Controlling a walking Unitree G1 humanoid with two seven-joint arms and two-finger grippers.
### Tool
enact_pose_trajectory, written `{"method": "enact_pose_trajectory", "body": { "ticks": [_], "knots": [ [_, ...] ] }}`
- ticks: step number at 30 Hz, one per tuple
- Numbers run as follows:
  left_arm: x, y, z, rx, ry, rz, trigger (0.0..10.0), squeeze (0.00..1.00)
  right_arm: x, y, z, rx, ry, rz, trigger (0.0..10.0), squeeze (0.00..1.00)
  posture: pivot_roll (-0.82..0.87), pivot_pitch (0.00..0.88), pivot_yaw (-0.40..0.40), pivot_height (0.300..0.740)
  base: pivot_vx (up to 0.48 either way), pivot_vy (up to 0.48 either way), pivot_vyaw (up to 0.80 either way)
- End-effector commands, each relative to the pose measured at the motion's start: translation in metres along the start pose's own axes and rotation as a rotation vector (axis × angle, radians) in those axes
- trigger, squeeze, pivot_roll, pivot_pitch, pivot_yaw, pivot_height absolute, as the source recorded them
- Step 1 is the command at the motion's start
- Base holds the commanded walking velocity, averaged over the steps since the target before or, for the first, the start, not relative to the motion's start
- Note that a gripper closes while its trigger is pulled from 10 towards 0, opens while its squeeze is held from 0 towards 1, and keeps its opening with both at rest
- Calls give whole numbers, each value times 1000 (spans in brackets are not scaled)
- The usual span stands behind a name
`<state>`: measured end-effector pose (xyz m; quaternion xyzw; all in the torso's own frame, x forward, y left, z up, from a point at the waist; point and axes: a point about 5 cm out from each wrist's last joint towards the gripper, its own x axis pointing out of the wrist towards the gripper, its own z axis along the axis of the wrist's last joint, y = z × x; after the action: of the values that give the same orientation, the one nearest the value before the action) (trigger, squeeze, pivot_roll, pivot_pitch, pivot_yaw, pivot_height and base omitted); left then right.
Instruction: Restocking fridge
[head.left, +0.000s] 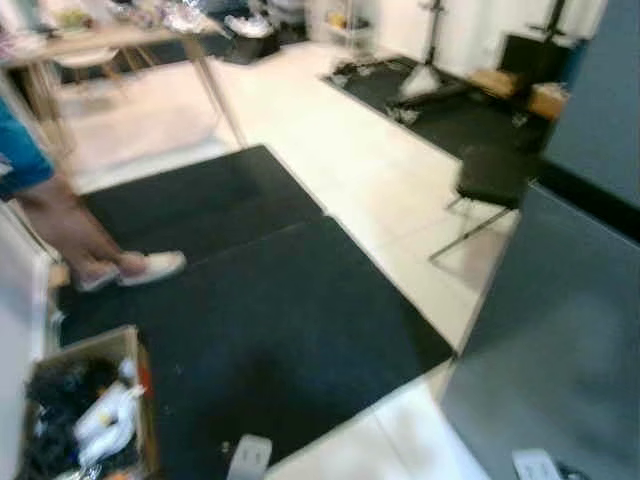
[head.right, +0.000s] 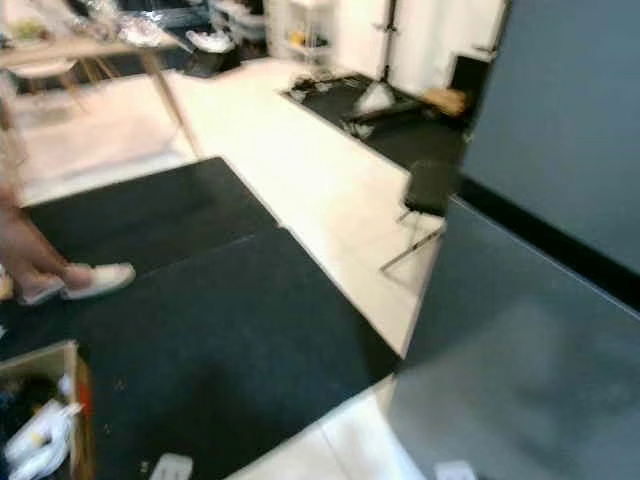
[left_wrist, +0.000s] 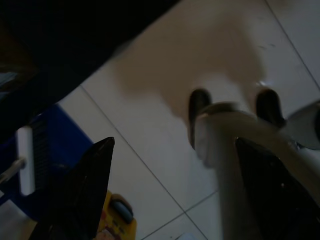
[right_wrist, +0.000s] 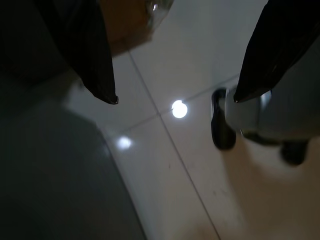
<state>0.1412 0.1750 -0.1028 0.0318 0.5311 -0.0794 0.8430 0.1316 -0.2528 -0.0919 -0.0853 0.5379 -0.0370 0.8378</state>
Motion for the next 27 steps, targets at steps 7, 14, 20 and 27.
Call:
{"method": "enact_pose_trajectory", "body": {
  "ticks": [7,14,20,27],
  "knots": [
    [-1,3,-4,20,12,5,10000,0,1,7,3,11,-9,-1,10000,0,-34,0,-12,738,0,0,100],
    [-1,2,-3,27,7,-5,10000,0,1,6,3,2,-4,-2,10000,0,-39,0,-13,738,0,0,0],
    [-1,3,-3,35,9,-3,10000,0,1,6,3,-3,-5,-3,10000,0,-41,0,-13,738,140,0,0],
    [-1,2,-5,37,14,-8,10000,0,1,5,3,-6,-6,-2,10000,0,-43,0,-14,738,321,0,0]
  ]
}}
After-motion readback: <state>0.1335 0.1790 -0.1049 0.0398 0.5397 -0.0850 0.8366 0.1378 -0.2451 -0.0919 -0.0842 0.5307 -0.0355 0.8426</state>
